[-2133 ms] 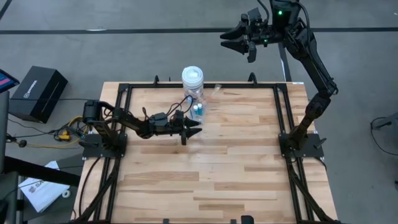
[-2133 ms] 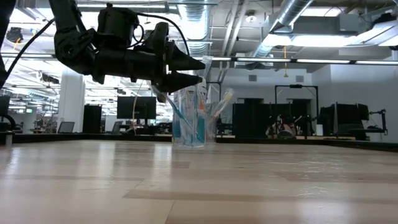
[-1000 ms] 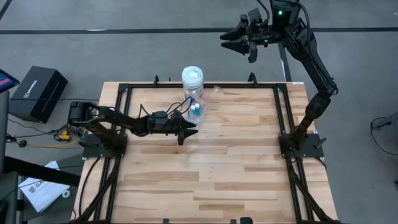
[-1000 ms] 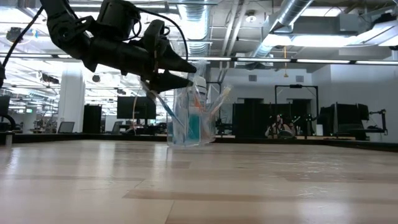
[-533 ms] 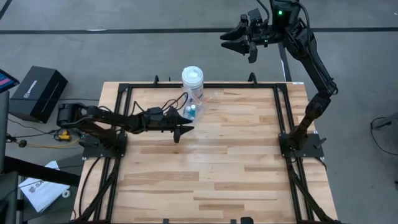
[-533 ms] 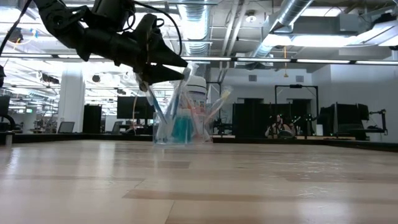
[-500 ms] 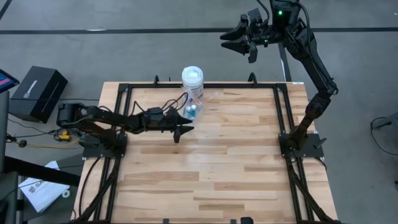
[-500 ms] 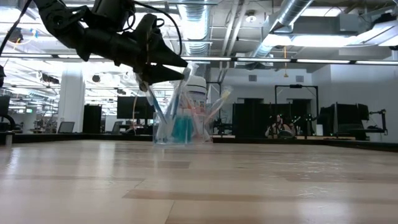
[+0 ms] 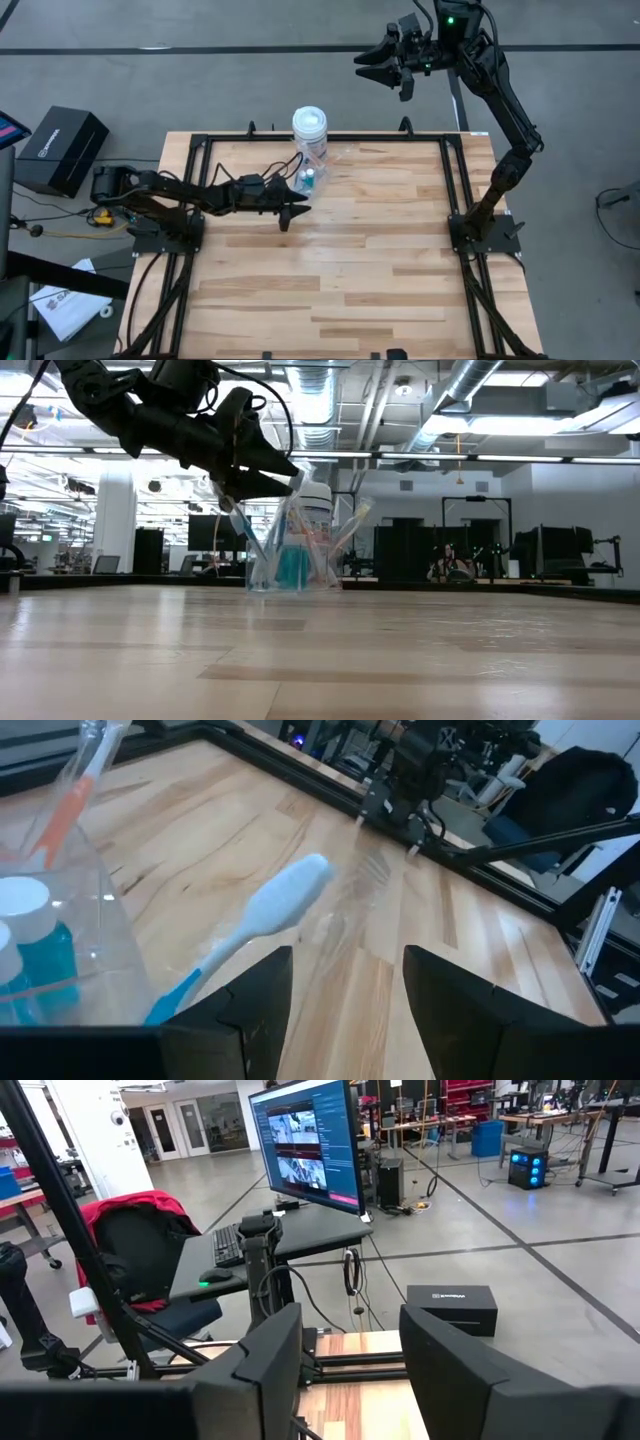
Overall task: Pick & Place toothbrushing station
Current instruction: Put the blue toothbrush into the transparent organizer
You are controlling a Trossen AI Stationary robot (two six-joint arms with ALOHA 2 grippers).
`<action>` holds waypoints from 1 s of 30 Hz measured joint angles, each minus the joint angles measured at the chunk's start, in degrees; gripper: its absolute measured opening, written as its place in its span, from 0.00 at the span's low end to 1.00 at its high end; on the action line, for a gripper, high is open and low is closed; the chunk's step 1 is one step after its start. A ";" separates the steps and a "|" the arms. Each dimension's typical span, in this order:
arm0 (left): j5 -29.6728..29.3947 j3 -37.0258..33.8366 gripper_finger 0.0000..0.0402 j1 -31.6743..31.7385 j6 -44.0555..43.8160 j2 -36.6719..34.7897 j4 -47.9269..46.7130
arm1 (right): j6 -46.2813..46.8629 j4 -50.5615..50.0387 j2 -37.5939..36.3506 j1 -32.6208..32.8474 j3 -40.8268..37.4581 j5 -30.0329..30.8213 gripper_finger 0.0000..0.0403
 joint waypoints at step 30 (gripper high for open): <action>-3.74 -0.13 0.47 1.50 1.03 -4.02 -3.41 | -4.52 -0.16 0.00 0.00 0.00 -0.01 0.40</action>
